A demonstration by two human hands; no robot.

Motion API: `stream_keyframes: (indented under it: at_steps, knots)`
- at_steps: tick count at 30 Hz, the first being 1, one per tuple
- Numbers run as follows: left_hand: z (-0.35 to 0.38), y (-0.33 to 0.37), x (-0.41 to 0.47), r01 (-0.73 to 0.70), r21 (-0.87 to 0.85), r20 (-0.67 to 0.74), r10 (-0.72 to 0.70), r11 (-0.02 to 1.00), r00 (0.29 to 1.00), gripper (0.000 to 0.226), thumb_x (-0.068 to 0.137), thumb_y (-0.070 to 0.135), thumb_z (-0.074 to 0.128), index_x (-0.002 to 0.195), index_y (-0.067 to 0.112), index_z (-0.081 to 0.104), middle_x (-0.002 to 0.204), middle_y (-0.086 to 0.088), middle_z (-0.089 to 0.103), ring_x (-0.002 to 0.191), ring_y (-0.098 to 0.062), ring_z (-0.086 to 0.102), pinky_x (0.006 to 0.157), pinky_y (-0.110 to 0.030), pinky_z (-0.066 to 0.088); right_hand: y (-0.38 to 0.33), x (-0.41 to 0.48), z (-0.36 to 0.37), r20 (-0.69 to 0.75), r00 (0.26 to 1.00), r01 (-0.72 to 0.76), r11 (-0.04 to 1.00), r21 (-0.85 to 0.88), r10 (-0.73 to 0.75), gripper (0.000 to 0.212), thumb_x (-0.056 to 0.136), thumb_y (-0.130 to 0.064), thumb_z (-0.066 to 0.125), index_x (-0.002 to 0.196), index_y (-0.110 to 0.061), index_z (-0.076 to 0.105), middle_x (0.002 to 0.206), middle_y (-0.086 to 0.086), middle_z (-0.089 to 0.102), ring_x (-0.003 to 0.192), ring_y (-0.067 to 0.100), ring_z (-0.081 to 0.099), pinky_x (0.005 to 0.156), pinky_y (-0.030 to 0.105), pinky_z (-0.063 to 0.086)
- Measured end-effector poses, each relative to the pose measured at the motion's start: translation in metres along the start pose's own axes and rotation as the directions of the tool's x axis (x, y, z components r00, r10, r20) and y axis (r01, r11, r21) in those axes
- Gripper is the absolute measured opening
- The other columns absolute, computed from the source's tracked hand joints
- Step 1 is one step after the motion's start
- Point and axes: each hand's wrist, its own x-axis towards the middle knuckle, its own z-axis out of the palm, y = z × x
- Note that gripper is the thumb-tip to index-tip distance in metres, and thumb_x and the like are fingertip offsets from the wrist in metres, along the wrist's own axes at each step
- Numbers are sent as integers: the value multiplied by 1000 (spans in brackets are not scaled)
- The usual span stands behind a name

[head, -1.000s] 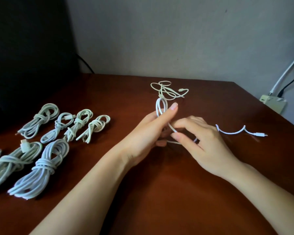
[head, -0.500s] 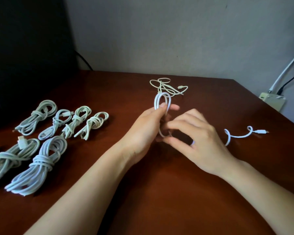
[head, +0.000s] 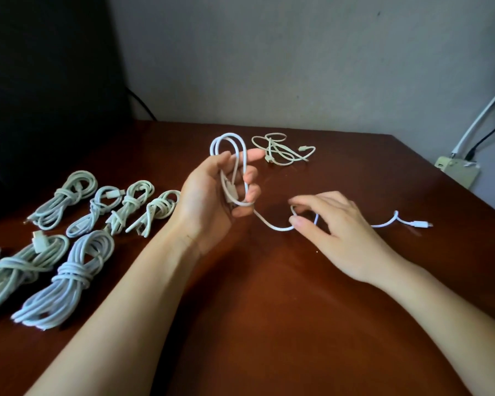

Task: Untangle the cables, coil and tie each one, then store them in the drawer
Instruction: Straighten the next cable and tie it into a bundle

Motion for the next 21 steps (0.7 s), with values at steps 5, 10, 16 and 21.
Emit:
stream_keyframes:
  at_steps: [5, 10, 16, 21]
  knots:
    - [1, -1, -1, 36, 30, 45, -38, 999, 998, 38, 99, 25, 24, 97, 9, 58, 57, 3, 44, 38, -9, 37, 40, -18, 16, -3, -2, 3, -62, 987, 150, 989, -11, -150, 45, 84, -60, 44, 104, -30, 71, 102, -28, 51, 113, -4, 34, 101, 17, 21]
    - [6, -7, -4, 96, 98, 154, -111, 990, 982, 35, 98, 27, 26, 95, 10, 56, 57, 3, 37, 34, -7, 30, 41, -19, 12, -10, -5, 7, 31, 974, 226, 974, -19, -225, 44, 84, -59, 48, 98, -26, 73, 103, -17, 59, 115, 3, 40, 101, 14, 19]
    - [13, -10, -6, 80, 94, 232, -100, 992, 968, 27, 91, 27, 34, 92, 11, 55, 56, 3, 36, 36, -8, 31, 41, -21, 15, -16, -5, 7, 79, 995, 61, 997, 48, -65, 22, 94, -38, 53, 107, -32, 69, 79, -14, 46, 90, 7, 37, 78, 18, 24]
    - [8, -6, -5, 10, 68, 180, -22, 998, 984, 29, 98, 23, 28, 90, 14, 54, 59, 3, 41, 46, -10, 38, 45, -21, 28, -7, 0, 2, -74, 995, -64, 991, 120, 73, 10, 92, -15, 59, 93, -21, 67, 51, -5, 55, 68, 1, 48, 67, 14, 30]
